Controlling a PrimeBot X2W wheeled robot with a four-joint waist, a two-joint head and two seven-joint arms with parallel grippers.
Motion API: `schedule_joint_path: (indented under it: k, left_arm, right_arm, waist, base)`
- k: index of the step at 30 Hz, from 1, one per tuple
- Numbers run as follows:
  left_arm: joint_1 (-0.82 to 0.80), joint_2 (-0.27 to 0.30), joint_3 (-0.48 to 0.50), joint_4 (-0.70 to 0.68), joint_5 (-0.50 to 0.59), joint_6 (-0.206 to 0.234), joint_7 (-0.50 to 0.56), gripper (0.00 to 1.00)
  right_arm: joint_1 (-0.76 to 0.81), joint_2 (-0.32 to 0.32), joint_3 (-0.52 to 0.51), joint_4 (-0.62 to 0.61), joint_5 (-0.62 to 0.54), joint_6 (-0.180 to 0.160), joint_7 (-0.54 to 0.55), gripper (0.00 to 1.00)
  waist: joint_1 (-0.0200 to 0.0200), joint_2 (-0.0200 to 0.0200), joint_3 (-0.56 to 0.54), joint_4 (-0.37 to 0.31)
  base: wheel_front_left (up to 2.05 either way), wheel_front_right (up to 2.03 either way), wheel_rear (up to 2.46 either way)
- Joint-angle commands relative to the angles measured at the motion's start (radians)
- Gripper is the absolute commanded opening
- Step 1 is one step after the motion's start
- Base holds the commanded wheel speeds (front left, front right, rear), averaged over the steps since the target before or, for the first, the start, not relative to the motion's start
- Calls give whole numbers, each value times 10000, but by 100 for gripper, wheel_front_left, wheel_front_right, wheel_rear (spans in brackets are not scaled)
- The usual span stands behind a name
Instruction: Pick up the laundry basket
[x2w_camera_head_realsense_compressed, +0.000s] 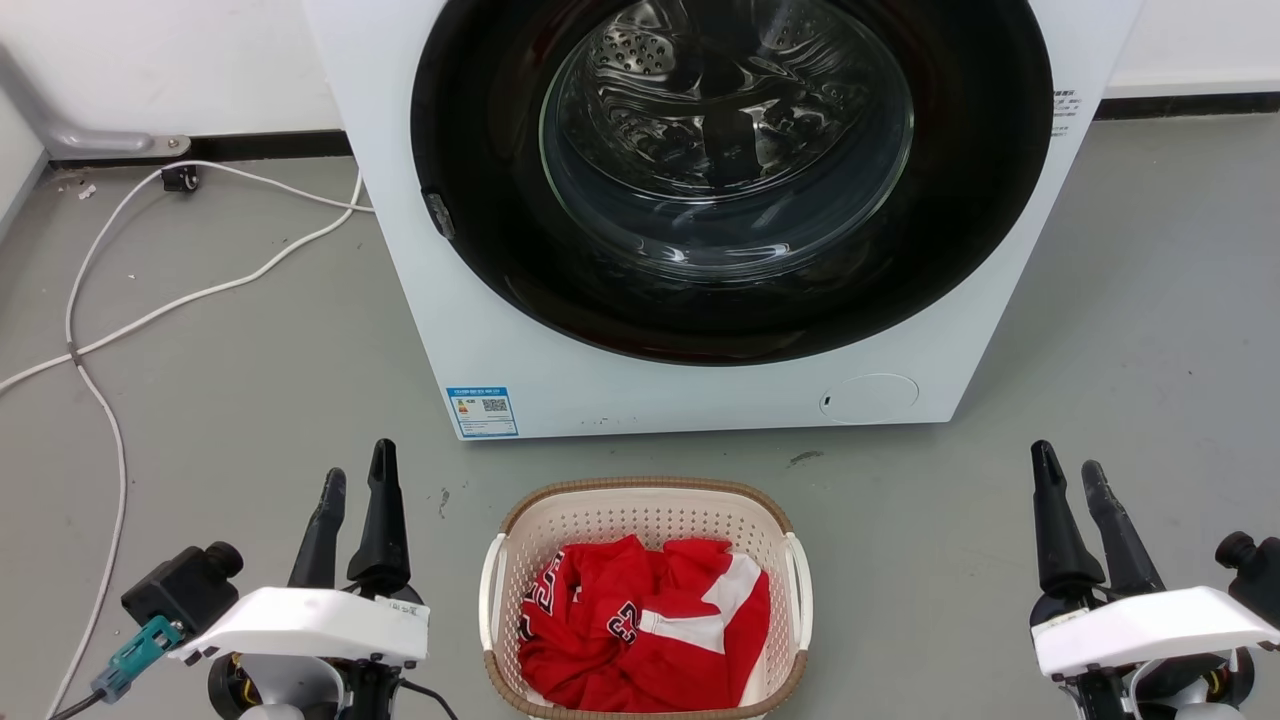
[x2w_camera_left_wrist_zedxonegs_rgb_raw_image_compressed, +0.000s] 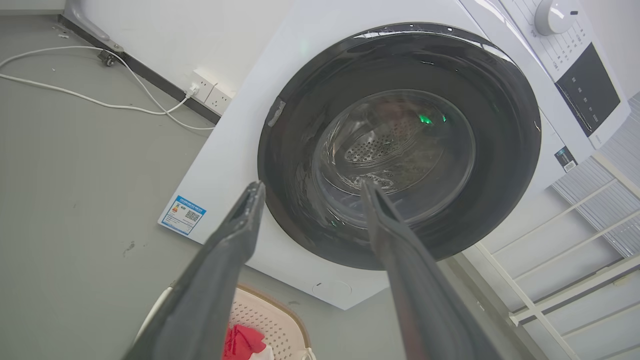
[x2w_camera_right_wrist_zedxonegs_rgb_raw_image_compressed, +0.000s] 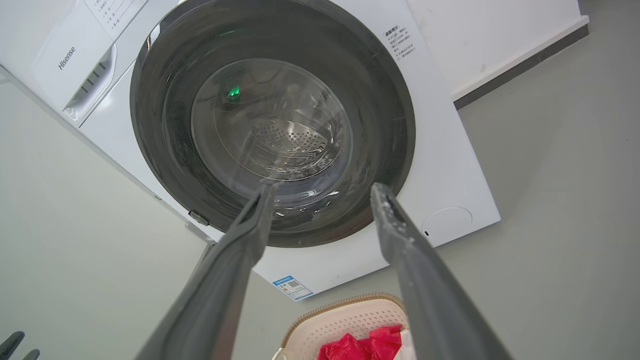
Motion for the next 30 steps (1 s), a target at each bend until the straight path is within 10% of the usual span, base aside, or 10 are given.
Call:
schedule_joint_path:
  k: [1,30]
  left_arm:
    - [8,45,-36,-236,367,-22,-117,100]
    - [342,53,-363,-315,3559,-13,-896,100]
  right_arm:
    - [15,-31,25,-222,-392,0,-126,100]
    - [405,-28,208,-586,-3667,0,-893,100]
  waist:
    - [-1,0,4,1]
    - [-1,0,22,33]
  base:
    - [0,0,0]
    - [0,0,0]
